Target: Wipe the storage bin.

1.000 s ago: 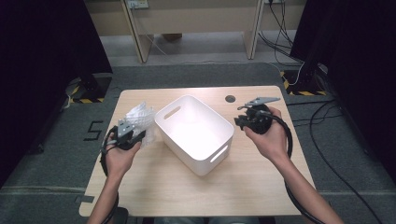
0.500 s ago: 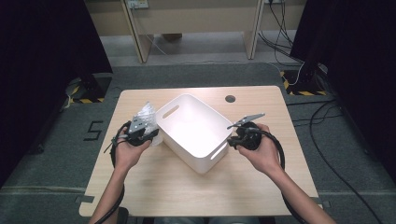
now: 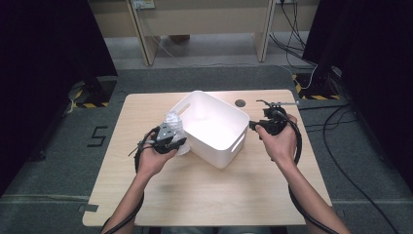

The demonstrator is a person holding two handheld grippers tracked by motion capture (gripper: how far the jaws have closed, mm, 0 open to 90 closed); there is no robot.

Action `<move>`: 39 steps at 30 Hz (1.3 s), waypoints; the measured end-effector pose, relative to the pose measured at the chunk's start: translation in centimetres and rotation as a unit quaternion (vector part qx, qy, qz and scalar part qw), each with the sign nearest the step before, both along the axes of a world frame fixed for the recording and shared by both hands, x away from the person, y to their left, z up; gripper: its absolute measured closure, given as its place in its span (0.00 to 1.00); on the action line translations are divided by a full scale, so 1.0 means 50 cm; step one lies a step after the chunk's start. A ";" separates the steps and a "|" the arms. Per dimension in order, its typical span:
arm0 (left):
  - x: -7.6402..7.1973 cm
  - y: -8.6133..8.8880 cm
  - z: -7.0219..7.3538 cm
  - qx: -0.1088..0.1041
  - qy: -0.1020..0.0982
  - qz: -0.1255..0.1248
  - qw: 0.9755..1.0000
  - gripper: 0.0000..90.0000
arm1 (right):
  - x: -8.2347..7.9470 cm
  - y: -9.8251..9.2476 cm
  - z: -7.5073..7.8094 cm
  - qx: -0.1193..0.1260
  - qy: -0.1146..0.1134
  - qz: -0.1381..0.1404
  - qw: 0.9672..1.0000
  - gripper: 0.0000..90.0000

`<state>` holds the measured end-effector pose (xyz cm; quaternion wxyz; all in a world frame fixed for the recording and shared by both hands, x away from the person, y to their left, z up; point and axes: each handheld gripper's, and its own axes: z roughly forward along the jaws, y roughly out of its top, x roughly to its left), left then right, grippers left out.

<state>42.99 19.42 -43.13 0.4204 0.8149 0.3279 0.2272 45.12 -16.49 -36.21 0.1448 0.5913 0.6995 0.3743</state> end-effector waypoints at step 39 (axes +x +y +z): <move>-0.127 0.082 0.000 0.019 -0.009 0.047 0.999 0.87 | 0.065 0.055 -0.017 -0.092 0.022 0.078 0.992 0.88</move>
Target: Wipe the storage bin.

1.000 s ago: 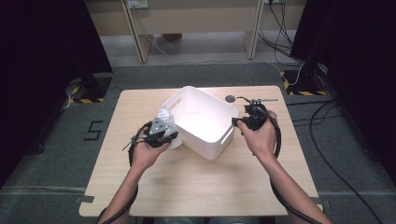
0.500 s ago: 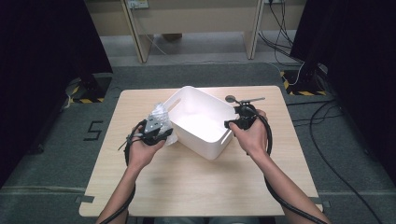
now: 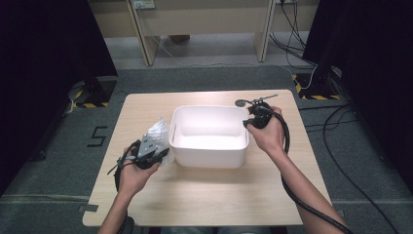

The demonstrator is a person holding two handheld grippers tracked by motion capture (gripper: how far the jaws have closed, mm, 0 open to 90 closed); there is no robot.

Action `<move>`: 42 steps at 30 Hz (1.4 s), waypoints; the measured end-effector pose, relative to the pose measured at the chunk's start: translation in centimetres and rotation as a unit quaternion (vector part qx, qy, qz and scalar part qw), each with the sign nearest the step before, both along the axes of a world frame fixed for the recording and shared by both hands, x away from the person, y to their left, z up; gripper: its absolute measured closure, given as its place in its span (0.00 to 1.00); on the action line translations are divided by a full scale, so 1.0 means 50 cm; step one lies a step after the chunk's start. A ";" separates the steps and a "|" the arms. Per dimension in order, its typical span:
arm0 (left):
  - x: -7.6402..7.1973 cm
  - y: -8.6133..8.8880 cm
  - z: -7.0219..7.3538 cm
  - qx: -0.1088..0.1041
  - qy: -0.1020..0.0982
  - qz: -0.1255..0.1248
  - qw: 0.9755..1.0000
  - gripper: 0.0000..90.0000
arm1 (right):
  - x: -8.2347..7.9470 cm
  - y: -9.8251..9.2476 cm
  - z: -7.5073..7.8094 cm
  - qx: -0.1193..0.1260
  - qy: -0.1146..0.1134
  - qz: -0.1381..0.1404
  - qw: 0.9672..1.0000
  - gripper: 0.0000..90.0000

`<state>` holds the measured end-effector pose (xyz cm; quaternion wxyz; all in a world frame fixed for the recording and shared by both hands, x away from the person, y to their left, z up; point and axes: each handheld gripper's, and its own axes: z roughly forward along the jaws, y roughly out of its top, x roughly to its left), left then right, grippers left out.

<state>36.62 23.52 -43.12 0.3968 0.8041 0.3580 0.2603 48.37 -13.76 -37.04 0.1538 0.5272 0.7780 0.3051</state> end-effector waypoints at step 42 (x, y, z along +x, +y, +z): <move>-0.063 -0.067 0.004 0.015 0.001 -0.062 0.998 0.89 | -0.087 0.002 -0.041 0.002 -0.010 0.005 1.000 0.84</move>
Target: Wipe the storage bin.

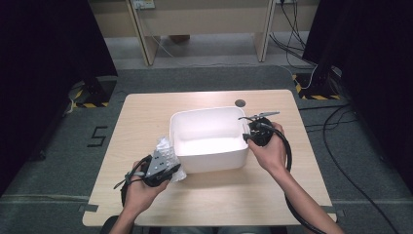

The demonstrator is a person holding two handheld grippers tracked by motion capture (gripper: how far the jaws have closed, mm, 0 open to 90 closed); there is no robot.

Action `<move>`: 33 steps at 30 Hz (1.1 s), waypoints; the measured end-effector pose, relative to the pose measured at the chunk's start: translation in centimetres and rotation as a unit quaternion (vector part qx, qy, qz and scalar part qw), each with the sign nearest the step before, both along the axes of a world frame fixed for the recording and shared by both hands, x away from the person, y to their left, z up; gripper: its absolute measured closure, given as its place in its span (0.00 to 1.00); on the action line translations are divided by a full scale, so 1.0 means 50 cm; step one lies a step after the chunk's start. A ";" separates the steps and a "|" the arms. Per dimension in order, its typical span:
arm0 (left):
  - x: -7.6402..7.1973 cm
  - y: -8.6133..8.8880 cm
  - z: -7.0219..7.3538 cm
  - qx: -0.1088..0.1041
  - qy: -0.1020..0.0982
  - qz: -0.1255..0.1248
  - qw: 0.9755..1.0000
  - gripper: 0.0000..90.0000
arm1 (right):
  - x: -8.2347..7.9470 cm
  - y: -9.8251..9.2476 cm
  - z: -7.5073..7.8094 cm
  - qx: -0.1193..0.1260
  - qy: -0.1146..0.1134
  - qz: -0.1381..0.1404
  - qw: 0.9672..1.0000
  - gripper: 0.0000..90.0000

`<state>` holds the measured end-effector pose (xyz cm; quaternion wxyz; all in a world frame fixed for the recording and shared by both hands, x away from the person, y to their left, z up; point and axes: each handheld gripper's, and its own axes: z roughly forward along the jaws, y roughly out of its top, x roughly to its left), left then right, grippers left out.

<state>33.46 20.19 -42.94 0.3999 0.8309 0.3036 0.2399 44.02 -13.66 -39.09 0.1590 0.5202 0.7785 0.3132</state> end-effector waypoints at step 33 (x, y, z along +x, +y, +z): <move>0.071 -0.010 -0.059 0.040 0.045 -0.003 0.998 0.90 | 0.006 0.007 -0.003 0.008 -0.006 0.002 1.000 0.78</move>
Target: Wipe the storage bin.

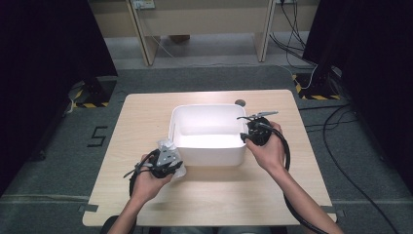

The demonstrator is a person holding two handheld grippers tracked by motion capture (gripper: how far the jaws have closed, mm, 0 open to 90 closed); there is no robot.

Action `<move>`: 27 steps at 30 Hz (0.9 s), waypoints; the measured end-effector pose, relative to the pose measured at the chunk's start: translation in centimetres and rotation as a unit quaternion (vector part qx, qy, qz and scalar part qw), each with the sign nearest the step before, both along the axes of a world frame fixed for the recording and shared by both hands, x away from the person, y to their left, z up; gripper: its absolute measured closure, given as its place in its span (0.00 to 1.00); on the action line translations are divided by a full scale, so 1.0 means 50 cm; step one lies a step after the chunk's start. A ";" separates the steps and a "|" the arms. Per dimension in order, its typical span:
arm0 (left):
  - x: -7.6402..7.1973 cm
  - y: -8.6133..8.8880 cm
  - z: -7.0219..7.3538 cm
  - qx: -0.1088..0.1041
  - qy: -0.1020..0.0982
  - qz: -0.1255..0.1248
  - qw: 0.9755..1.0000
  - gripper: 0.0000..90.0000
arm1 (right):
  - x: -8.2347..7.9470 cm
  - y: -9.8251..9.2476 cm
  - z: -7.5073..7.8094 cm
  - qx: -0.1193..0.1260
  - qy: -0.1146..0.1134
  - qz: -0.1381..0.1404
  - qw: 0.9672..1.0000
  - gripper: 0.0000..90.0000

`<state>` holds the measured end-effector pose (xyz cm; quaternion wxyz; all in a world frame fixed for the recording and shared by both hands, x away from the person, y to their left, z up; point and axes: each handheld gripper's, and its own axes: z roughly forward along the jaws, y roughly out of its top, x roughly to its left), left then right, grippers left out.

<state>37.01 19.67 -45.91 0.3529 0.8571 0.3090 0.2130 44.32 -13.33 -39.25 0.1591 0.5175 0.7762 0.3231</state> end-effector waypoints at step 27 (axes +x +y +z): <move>0.013 -0.015 -0.003 -0.002 0.003 -0.002 1.000 0.90 | 0.001 0.001 0.000 0.002 0.000 -0.003 1.000 0.77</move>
